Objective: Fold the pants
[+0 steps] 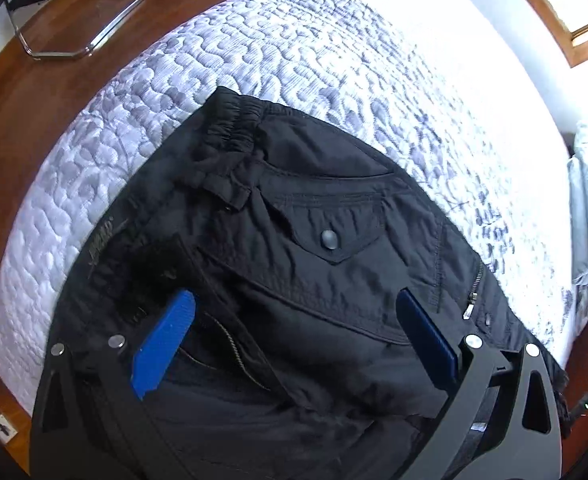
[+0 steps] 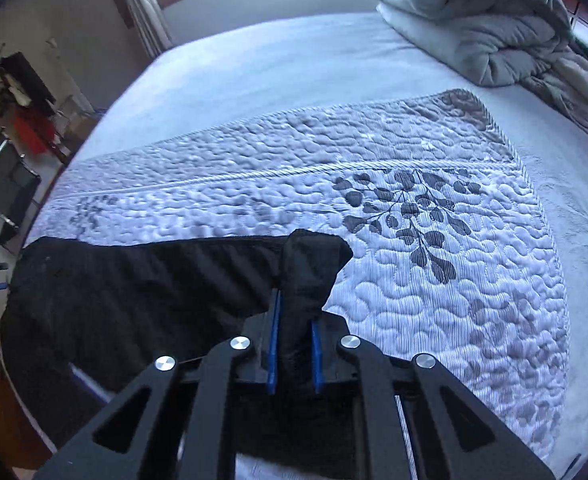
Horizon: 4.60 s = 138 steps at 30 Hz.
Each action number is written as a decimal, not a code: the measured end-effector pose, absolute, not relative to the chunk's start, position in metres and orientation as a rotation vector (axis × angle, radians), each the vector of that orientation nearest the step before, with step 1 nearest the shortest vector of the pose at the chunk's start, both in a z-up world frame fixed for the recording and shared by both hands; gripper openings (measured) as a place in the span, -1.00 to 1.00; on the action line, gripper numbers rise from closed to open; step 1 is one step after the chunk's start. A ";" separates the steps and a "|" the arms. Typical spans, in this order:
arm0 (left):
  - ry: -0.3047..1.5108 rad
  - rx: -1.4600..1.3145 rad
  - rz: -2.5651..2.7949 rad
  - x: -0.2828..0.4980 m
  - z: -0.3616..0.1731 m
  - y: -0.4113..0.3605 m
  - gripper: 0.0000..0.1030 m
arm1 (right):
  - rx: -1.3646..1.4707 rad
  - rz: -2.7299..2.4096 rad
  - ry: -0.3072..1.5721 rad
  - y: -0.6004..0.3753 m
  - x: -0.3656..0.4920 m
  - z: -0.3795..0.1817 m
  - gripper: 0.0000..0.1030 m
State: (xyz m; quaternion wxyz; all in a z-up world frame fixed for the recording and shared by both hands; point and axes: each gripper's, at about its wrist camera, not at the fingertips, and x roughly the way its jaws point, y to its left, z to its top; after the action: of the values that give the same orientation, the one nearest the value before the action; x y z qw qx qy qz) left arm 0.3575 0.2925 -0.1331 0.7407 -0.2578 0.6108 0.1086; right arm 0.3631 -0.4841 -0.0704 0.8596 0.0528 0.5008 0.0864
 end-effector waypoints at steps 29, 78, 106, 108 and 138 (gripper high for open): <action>1.398 -0.271 0.207 0.396 -0.153 0.279 -0.84 | 0.150 0.169 1.041 -0.482 0.351 -0.079 -0.76; 0.698 -0.836 0.038 -0.046 -0.071 0.283 0.89 | 0.350 -0.122 0.987 -0.537 0.033 -0.104 0.26; 0.699 -0.703 0.065 0.080 -0.037 0.280 -0.70 | 0.334 -0.155 0.925 -0.513 0.020 -0.085 0.27; 0.695 -0.617 0.099 0.072 -0.041 0.282 -0.70 | 0.320 -0.150 0.923 -0.509 0.022 -0.084 0.27; 0.909 -0.474 0.023 0.064 -0.099 0.151 0.87 | 0.878 0.158 0.917 -0.523 -0.038 -0.067 0.79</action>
State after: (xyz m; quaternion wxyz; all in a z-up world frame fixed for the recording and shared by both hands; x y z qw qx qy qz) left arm 0.0642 0.1505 -0.0985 0.8713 -0.2269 0.4349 0.0110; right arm -0.0381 -0.5229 -0.0665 0.8023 0.4098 0.4278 0.0735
